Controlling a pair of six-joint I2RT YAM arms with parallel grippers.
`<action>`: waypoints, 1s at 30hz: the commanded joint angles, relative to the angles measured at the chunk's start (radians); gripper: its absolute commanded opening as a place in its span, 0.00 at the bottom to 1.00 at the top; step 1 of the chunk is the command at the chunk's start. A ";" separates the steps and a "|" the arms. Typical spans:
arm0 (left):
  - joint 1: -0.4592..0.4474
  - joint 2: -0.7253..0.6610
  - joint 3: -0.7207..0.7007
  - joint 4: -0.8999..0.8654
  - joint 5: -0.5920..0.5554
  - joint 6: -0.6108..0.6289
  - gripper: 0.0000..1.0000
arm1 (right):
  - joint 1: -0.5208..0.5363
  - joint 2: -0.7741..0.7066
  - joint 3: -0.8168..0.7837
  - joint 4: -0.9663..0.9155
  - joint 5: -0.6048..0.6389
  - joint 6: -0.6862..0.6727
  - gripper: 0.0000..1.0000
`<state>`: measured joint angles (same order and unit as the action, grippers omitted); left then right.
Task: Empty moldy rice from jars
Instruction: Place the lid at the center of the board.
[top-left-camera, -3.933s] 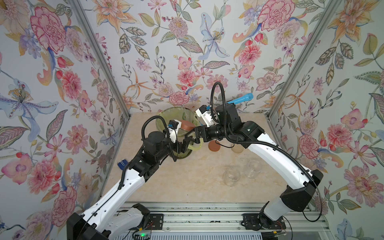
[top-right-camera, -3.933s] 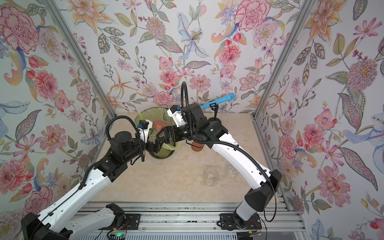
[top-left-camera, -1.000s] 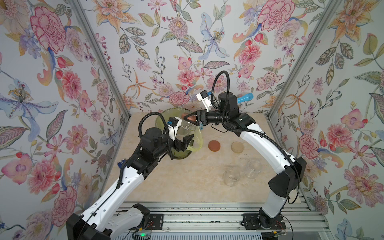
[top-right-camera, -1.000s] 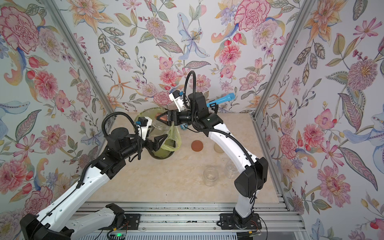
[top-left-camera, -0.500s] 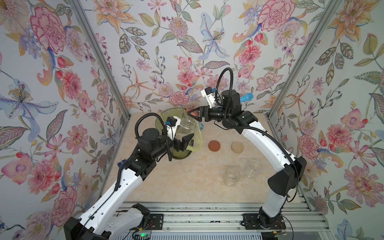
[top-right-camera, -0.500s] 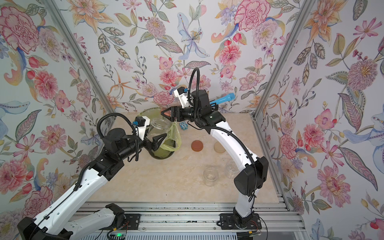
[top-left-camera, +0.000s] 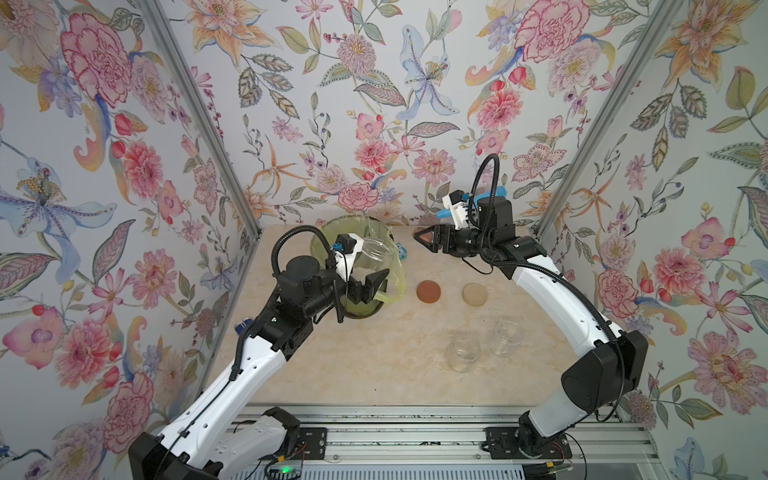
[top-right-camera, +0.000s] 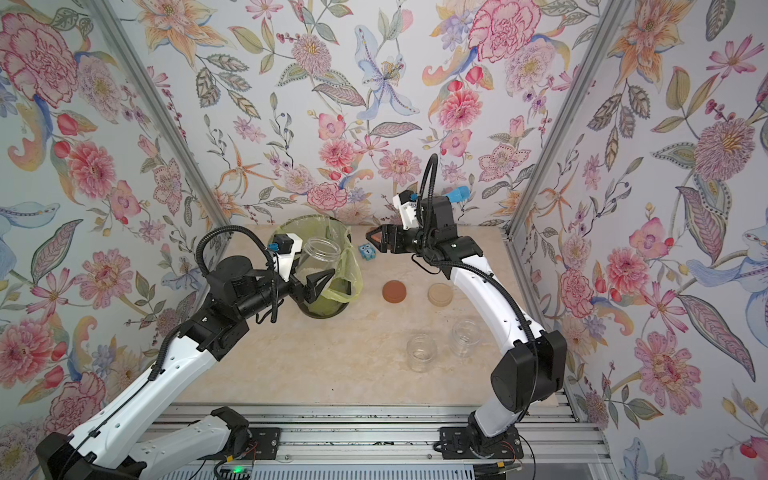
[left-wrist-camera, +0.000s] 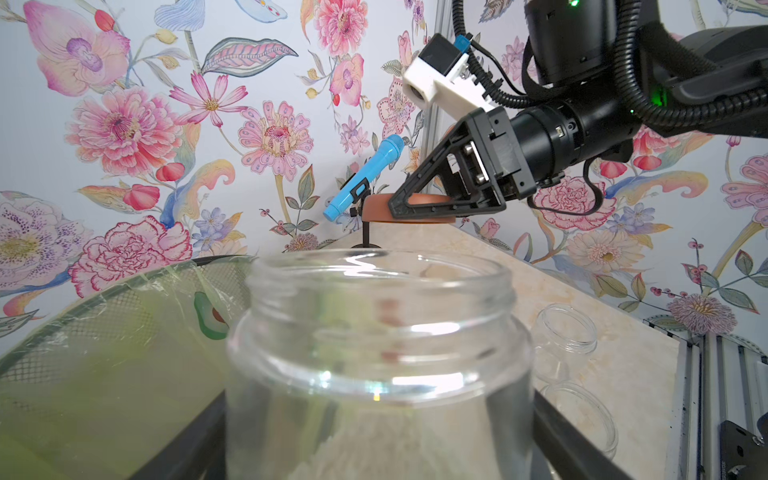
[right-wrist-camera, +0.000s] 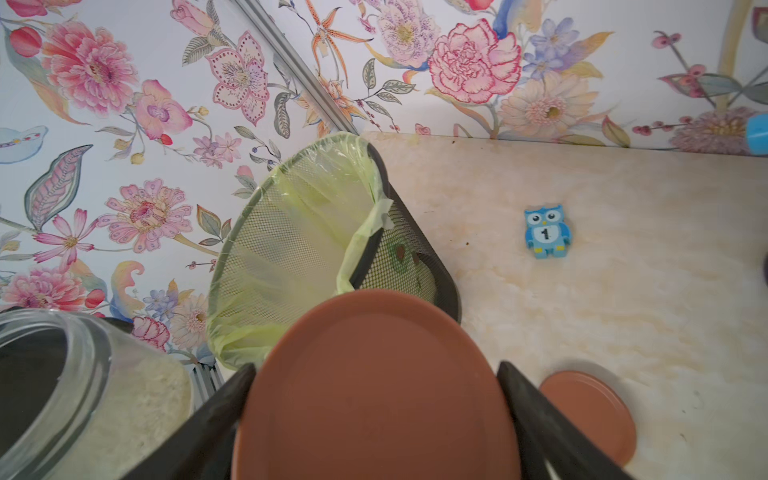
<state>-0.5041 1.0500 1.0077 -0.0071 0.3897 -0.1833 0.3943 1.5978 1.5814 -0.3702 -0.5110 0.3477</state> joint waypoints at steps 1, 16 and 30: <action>0.010 -0.001 0.051 0.060 0.025 0.016 0.00 | -0.037 -0.054 -0.070 0.008 0.033 -0.040 0.38; 0.018 0.037 0.075 0.065 0.050 0.021 0.00 | -0.207 -0.083 -0.312 0.048 0.228 -0.059 0.31; 0.022 0.017 0.068 0.047 0.040 0.019 0.00 | -0.366 0.047 -0.358 0.061 0.381 -0.046 0.28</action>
<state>-0.4953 1.0935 1.0306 -0.0078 0.4156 -0.1719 0.0532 1.6276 1.2335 -0.3237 -0.1829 0.3019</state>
